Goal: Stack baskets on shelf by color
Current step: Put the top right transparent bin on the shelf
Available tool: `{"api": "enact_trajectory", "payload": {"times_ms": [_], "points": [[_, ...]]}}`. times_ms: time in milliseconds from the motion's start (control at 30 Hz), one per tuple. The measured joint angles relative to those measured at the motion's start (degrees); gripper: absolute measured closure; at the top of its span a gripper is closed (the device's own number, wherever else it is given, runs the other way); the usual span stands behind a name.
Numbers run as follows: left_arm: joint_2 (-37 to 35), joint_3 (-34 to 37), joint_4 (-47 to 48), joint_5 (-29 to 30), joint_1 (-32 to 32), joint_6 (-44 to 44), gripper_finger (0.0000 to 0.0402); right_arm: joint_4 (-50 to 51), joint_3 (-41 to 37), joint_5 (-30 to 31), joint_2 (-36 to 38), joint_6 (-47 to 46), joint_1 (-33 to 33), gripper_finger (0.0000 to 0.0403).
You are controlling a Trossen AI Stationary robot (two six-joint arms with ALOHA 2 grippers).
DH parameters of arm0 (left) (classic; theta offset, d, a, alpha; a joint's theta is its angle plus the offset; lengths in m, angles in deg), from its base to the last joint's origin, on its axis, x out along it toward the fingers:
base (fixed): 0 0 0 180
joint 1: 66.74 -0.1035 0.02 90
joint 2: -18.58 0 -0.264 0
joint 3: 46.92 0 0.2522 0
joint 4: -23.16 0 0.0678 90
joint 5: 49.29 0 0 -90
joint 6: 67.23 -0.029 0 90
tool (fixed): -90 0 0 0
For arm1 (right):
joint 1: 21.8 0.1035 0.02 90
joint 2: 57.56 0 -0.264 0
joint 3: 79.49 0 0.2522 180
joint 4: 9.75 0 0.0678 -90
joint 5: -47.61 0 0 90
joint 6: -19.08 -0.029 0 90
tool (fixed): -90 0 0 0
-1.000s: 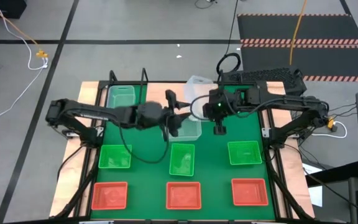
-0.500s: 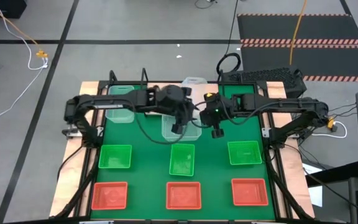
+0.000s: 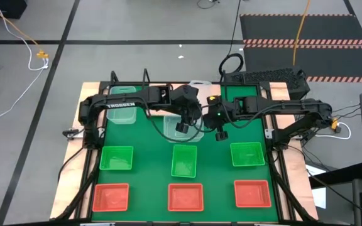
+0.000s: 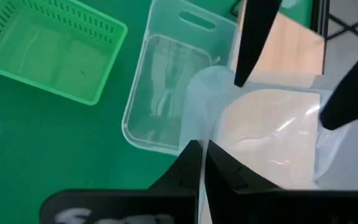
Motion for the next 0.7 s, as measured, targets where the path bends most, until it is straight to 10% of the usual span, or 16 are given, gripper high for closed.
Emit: {"api": "enact_trajectory", "payload": {"times_ms": [400,700], "points": [[0.4,-0.1,1.6,-8.1,-0.8,-2.0,0.0226,-2.5,-0.2,-3.3,4.0,0.1,0.8,0.0403],[0.5,0.0,3.5,-8.6,-0.5,-4.5,0.0365,-4.2,-0.1,-4.2,6.1,0.3,0.8,0.0403]]}}
